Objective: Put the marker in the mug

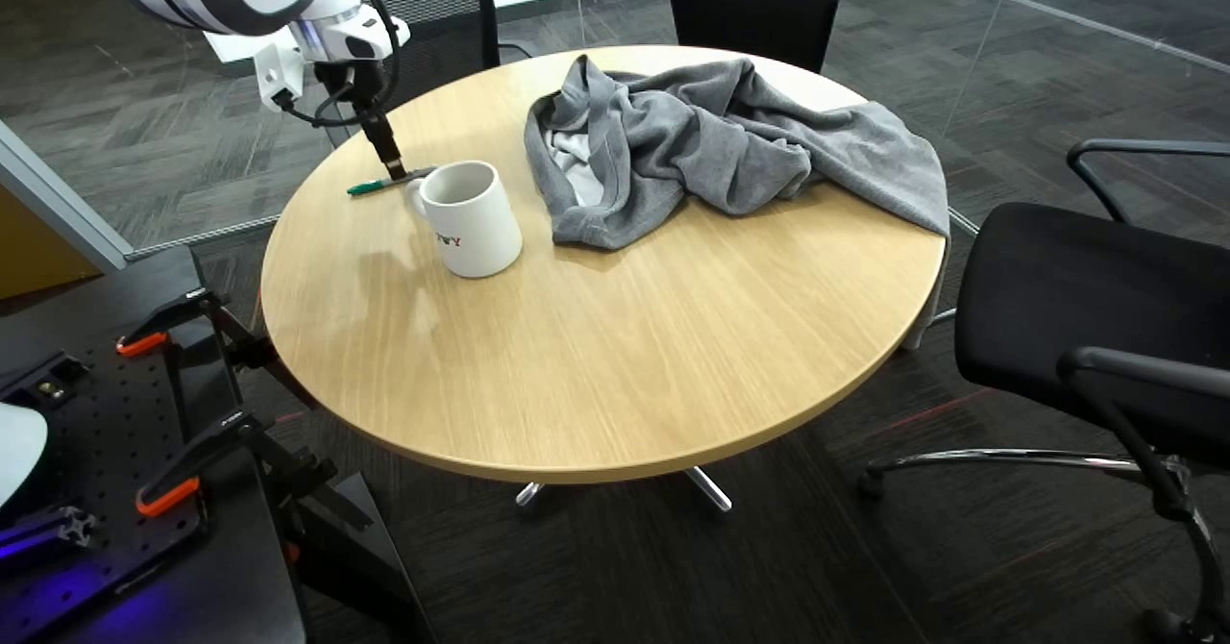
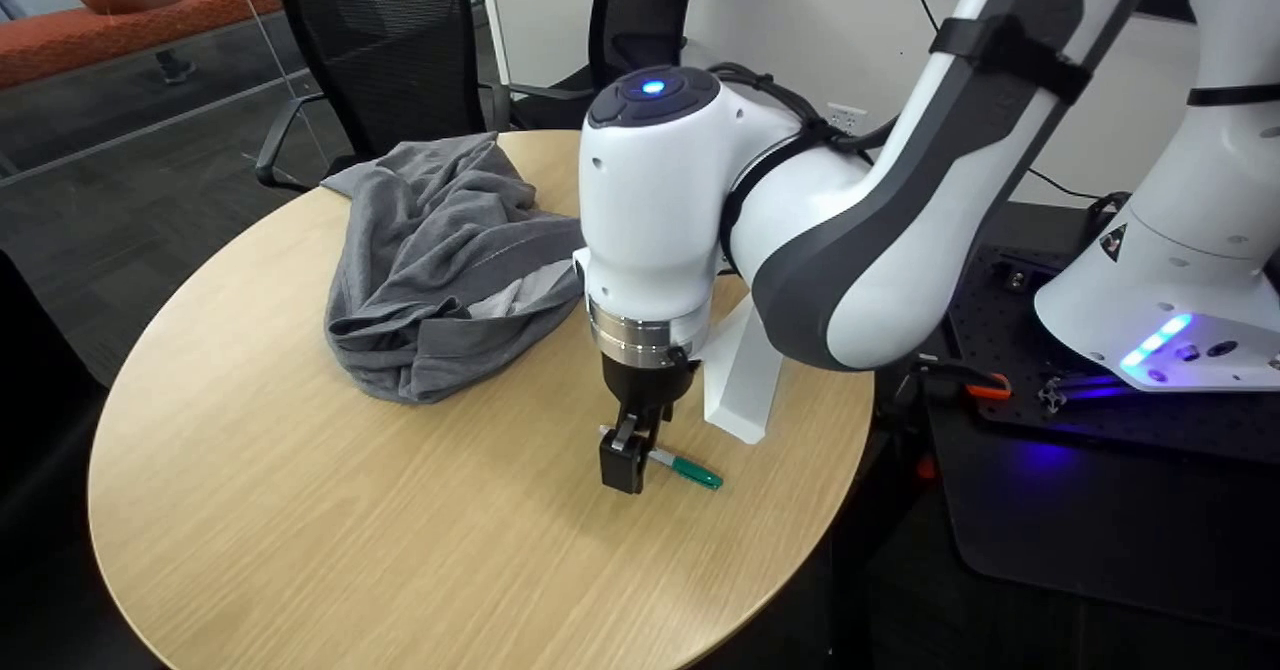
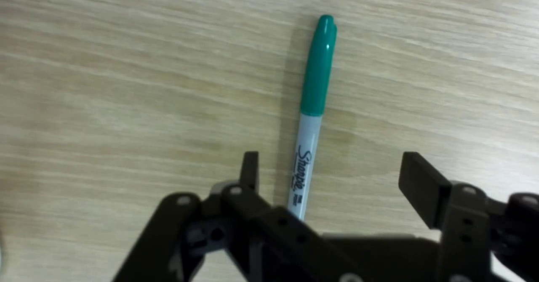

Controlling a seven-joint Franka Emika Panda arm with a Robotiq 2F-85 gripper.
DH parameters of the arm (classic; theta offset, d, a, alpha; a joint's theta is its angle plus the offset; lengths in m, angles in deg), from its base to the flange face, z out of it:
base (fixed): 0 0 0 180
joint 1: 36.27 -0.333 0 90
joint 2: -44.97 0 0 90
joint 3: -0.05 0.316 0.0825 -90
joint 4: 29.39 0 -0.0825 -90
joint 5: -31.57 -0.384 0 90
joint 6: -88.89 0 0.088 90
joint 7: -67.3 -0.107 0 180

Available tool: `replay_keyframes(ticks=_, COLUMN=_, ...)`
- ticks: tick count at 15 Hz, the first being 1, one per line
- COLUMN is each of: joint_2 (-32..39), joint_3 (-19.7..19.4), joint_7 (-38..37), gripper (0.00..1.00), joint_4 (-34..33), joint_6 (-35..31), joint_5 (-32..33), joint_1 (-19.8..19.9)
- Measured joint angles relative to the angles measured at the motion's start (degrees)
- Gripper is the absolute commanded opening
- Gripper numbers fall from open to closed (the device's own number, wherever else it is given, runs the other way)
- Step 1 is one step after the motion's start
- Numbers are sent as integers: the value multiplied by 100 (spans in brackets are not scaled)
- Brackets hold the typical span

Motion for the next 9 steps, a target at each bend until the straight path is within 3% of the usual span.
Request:
replay_keyframes(ticks=1, joint_2=28, joint_3=0, joint_7=0, gripper=78, joint_4=-11, joint_6=1, joint_5=-16, joint_1=2)
replay_keyframes(ticks=3, joint_2=77, joint_3=0, joint_7=0, gripper=53, joint_4=-29, joint_6=1, joint_5=-46, joint_1=7)
replay_keyframes(ticks=4, joint_2=97, joint_3=0, joint_7=0, gripper=52, joint_4=-35, joint_6=3, joint_5=-67, joint_1=9)
replay_keyframes(ticks=9, joint_2=194, joint_3=0, joint_7=0, gripper=12, joint_4=-84, joint_6=6, joint_5=-145, joint_1=12)
